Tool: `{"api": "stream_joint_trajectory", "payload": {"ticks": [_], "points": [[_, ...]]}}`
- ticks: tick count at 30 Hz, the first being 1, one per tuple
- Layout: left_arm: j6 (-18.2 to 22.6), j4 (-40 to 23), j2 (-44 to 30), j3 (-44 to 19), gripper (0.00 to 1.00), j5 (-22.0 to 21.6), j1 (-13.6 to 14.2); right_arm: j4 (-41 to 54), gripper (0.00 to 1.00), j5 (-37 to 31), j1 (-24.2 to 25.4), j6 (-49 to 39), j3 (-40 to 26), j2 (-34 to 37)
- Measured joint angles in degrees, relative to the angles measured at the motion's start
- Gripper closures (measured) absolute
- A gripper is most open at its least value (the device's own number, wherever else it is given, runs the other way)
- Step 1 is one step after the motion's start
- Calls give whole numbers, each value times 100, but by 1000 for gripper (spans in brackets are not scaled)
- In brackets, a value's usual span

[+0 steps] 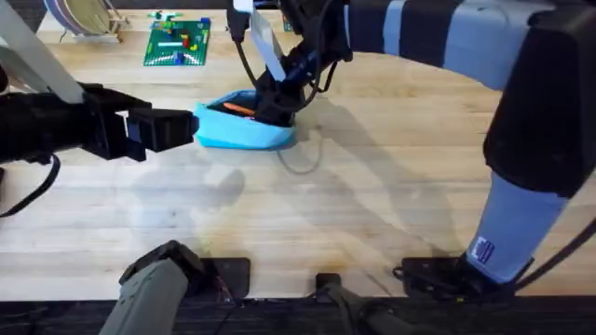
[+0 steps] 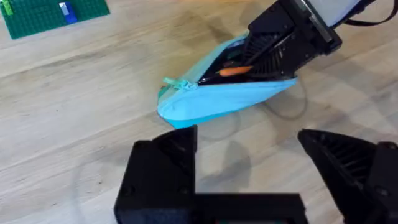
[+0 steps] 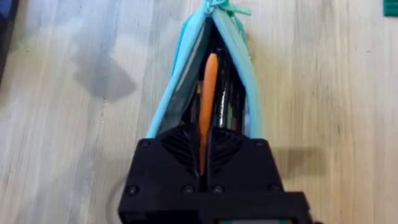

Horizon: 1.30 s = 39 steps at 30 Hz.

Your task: Unzip the bag, pick up the pens from the table one at a time and place them inside, then zip the bag closed.

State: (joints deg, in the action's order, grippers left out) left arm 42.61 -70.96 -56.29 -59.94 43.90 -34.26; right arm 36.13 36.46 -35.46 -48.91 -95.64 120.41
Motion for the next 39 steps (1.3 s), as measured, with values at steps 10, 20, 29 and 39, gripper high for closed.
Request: {"api": "stream_joint_trajectory", "payload": {"ticks": [10,20,29,39], "points": [[0,0,-1,0,6,0,0,14,5,-1,0,-24,0,-1],[0,0,-2,0,6,0,0,-5,5,3,0,375,-2,-1],[0,0,0,0,6,0,0,-3,4,1,0,1188,-37,-78],[2,4,-2,0,6,-24,0,26,4,-5,0,1600,-37,-925]]}}
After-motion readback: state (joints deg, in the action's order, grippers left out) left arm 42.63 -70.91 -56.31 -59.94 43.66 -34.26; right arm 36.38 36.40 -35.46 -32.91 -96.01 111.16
